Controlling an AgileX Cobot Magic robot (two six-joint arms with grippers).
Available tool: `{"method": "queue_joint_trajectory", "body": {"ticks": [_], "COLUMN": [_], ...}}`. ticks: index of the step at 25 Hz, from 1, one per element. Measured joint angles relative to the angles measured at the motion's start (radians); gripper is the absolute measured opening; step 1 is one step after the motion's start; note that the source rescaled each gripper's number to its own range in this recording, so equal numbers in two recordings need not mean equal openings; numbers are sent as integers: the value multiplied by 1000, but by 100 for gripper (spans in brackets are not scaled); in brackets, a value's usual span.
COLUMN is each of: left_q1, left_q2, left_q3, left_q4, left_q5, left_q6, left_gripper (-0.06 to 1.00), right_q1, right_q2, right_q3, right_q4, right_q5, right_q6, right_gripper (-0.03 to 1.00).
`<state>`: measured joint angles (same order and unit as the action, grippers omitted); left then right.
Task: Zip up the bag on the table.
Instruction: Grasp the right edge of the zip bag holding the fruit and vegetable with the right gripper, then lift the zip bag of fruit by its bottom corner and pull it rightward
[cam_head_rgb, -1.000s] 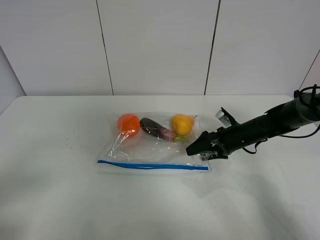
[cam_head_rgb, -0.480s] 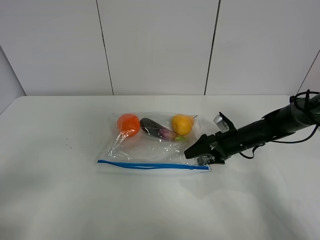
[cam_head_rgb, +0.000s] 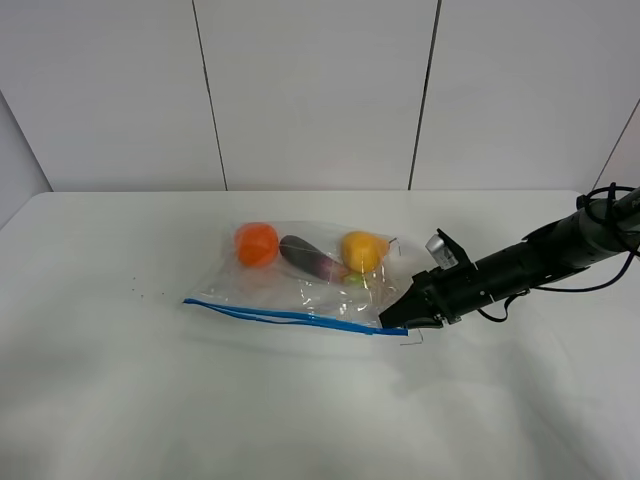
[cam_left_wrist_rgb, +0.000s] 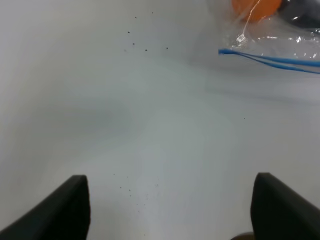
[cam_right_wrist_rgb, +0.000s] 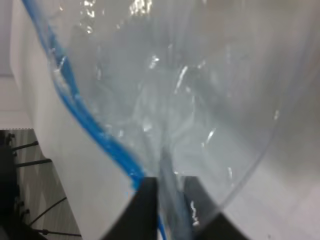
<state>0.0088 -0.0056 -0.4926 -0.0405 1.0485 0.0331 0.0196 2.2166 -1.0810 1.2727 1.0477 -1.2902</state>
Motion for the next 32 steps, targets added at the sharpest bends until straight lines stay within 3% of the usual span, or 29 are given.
{"method": "queue_joint_trajectory", "body": {"ticks": [2,11,15,20,26,32], "left_q1": [0,0,0,0,0,0], "left_q2": [0,0,0,0,0,0], "left_q3": [0,0,0,0,0,0], "left_q4": [0,0,0,0,0,0], "left_q5": [0,0,0,0,0,0], "left_q6": [0,0,0,0,0,0], "left_gripper": [97,97,97,97,97,97], "right_q1": [-1,-15,-23,-23,-17,0], "right_q2": [0,0,0,0,-13,-74], "right_q3": [0,0,-1,-43,-102,-125], "right_q4": [2,3,8,33,38,64], "right_q5": [3,21,77,152,155,154], "right_q6": [2,17,25,103,248,303], "right_gripper": [0,0,0,0,0,0]}}
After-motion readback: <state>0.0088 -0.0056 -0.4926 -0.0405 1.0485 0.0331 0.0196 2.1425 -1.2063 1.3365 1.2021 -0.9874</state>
